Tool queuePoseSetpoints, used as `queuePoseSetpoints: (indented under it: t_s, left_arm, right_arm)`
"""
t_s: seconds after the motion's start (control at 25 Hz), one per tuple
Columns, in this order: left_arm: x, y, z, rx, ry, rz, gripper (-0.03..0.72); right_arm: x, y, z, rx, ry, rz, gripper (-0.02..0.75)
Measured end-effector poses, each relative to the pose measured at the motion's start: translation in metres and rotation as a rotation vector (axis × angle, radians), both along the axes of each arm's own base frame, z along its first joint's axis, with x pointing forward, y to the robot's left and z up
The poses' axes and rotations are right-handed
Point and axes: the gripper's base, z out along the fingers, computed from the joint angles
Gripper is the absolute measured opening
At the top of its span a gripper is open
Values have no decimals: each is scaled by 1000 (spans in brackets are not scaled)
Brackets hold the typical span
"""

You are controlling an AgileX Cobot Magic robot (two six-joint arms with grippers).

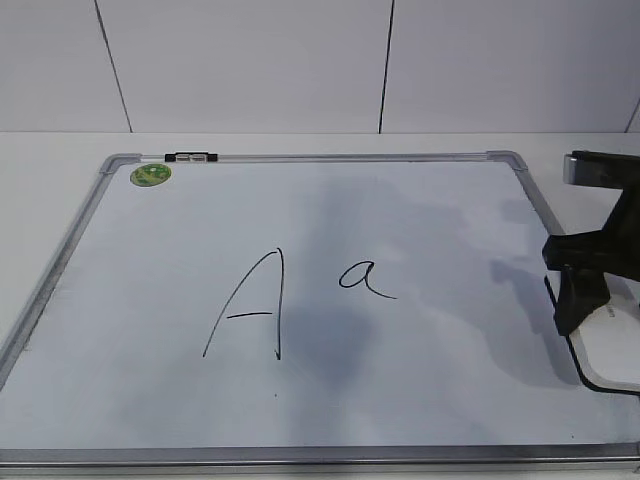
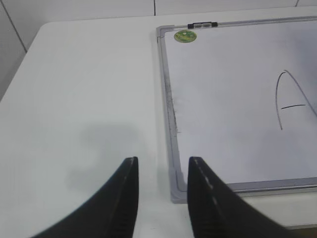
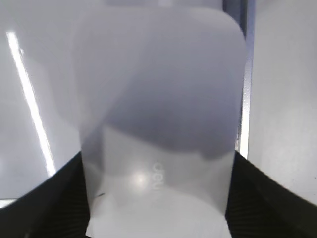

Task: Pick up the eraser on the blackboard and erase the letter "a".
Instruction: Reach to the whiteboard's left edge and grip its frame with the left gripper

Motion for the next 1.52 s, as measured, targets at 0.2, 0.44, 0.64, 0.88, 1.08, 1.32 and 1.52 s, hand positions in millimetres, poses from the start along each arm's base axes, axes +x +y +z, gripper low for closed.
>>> queuePoseSetpoints:
  t_s: [0.2,0.44,0.64,0.88,1.08,1.32,1.52]
  left_arm:
    - [28,-2,21,-24,109,-14,236]
    - [75,-4,36,-63,155,-16,236]
    - [111,-6,45,-108,150,-13,236]
    - [138,-8,52,-179,92,-7,236]
    - [157,-10,53,-251,51,6,236]
    - [185,-10,47,-270,121,18,236]
    - [219,-12,39,-260,268,14,236]
  right_arm:
    - [-1,1,1,7,3,5,549]
    - [-1,3,1,35,11,8,549]
    - [-1,4,1,40,11,9,549]
    - [-1,5,1,51,12,15,549]
    - [-2,7,1,82,13,24,549]
    - [-2,8,1,86,12,28,549]
    - [-2,8,1,86,12,32,549]
